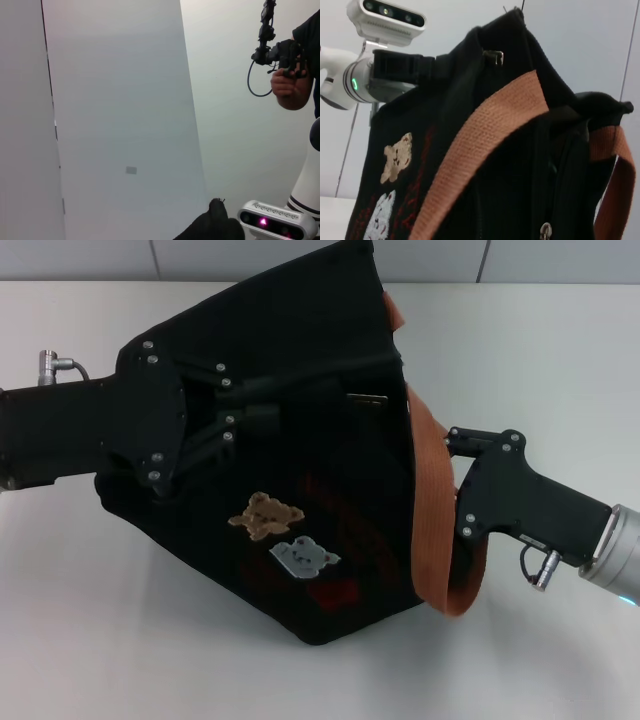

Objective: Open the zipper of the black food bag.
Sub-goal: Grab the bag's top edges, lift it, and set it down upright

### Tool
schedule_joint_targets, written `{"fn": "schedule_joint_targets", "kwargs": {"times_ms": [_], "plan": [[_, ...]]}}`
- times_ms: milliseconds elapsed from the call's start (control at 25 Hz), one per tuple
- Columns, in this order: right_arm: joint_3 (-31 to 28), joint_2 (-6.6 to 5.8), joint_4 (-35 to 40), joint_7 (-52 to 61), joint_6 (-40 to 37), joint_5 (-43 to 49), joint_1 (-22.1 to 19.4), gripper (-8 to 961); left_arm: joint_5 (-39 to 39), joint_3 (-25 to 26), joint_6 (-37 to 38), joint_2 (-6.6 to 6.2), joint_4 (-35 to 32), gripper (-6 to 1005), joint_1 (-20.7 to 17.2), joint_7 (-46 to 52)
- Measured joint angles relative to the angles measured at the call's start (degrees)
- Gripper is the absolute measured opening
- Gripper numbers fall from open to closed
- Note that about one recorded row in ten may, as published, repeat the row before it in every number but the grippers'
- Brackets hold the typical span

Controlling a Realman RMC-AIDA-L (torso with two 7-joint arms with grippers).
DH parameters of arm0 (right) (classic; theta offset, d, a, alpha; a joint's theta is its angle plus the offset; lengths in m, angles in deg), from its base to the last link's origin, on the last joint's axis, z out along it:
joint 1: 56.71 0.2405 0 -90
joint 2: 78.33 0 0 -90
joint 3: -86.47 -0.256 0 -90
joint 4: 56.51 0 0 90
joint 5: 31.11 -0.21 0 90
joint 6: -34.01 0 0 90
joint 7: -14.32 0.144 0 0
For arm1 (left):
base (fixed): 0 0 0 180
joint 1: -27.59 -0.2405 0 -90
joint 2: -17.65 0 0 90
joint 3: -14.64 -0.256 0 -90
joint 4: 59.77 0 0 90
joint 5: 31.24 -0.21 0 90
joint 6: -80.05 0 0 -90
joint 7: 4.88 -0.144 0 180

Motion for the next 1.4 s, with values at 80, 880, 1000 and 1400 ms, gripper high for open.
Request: {"fn": "schedule_joint_targets", "kwargs": {"times_ms": [80,880,1000,1400], "plan": [[-0.13,0.05,-0.16,-0.62,0.30,-0.13,0.08,263,0.00,-0.36,0.00,0.00,0.00,101,0.04,0.00],[-0.70,0.16,-1.97,-4.03,0.89,-0.78,1.78,152,0.17,-1.35,-0.34,0.03,0.06,101,0.58,0.00],[-0.58,0.16,-2.02,-4.03,1.32,-0.78,2.14,143,0.20,-1.35,-0.35,0.03,0.08,102,0.59,0.00],[-0.26,0.15,-2.75,-2.54,2.32,-0.65,3.23,39,0.33,-1.35,-0.36,0.02,0.09,102,0.57,-0.30]]}}
